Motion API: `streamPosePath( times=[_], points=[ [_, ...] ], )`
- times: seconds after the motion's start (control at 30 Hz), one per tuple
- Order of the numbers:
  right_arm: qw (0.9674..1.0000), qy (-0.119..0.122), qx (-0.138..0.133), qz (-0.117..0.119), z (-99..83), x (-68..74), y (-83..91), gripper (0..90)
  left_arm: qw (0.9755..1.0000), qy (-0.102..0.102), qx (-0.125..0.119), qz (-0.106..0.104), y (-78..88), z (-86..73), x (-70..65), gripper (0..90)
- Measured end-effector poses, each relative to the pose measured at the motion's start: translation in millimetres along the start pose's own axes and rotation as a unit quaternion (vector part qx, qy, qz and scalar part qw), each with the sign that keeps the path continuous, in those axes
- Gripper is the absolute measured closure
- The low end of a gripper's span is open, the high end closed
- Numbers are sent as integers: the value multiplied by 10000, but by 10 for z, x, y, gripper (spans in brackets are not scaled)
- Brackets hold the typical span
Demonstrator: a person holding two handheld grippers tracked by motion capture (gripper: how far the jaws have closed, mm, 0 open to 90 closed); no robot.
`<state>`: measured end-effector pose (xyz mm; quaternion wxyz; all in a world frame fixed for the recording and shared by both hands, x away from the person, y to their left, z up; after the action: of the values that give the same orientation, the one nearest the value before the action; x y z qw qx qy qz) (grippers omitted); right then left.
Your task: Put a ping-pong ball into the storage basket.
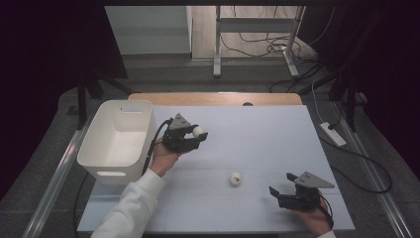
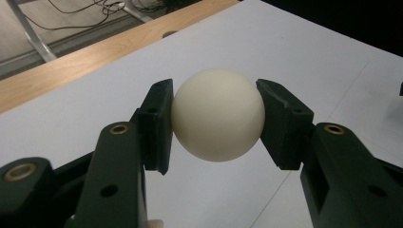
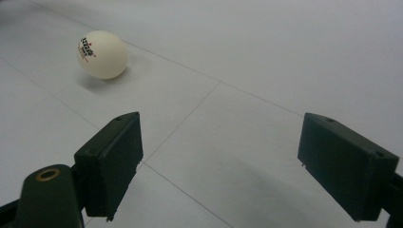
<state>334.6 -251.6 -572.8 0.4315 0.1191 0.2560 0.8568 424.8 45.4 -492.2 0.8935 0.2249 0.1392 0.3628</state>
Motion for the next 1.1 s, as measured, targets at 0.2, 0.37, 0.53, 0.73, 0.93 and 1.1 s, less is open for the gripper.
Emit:
streamPosePath(
  times=[0.2, 0.37, 0.53, 0.73, 0.93, 1.1],
  points=[
    [10000, 3, -2, -3, 1, 0, 2, 148, 10000, 22, -56, 30, 53, 33, 12, 501],
    [10000, 0, -2, -4, 1, -1, 1, 148, 9999, 35, -91, 51, 98, 61, 27, 502],
    [10000, 3, -8, -7, 3, -2, 3, 148, 9999, -8, -121, 119, 172, 108, 47, 501],
    [10000, 10, -7, -15, 5, -4, 5, 148, 9998, -17, -107, 163, 239, 148, 81, 501],
    [10000, 8, -22, -7, 9, -2, 5, 148, 9997, -22, -108, 240, 312, 181, 124, 501],
    [10000, 11, -29, -2, 11, 0, 7, 148, 9995, -5, -137, 286, 392, 231, 168, 501]
  ],
)
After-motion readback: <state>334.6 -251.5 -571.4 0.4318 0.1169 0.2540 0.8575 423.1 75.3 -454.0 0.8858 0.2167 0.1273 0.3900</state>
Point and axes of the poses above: each handheld gripper's, and its own axes: y roughly backward along the jaws, z roughly out of its top, x roughly to its left, the point moved 10 cm from there along -y, roughly forward along the jaws, and after that the axes turned 2 degrees about -z, right-handed, at the moved point
